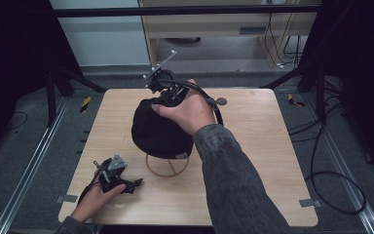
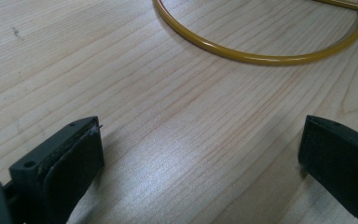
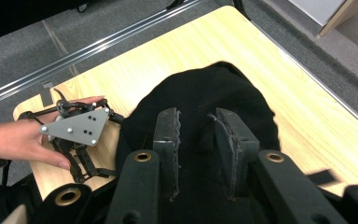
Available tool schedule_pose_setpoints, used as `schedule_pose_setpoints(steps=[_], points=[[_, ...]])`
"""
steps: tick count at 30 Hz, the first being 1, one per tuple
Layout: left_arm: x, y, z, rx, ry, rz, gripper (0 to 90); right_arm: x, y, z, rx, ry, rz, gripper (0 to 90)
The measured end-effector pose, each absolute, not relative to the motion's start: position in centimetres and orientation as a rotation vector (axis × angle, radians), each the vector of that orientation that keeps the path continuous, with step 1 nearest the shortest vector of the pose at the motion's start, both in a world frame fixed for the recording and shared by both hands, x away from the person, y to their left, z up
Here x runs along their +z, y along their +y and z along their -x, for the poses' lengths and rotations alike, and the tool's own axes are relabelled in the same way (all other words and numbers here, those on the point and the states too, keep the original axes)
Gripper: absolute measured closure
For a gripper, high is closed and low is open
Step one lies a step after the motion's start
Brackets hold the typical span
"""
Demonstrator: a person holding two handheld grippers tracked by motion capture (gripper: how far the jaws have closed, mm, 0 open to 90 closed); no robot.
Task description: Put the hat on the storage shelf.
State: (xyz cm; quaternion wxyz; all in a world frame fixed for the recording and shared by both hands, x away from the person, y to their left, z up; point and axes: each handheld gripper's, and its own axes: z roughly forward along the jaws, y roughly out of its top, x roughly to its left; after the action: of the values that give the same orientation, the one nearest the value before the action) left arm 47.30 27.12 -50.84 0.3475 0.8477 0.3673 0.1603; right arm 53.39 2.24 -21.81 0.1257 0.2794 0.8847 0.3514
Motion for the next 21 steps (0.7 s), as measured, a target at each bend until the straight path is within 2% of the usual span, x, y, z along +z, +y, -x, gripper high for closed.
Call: schedule_pose_setpoints(steps=[21], points=[[-50.9,27.1,-47.3,0.419,0.952,-2.195,0.0,-21.8,-1.4,-51.5,1.054,2.508,-0.841,71.6]])
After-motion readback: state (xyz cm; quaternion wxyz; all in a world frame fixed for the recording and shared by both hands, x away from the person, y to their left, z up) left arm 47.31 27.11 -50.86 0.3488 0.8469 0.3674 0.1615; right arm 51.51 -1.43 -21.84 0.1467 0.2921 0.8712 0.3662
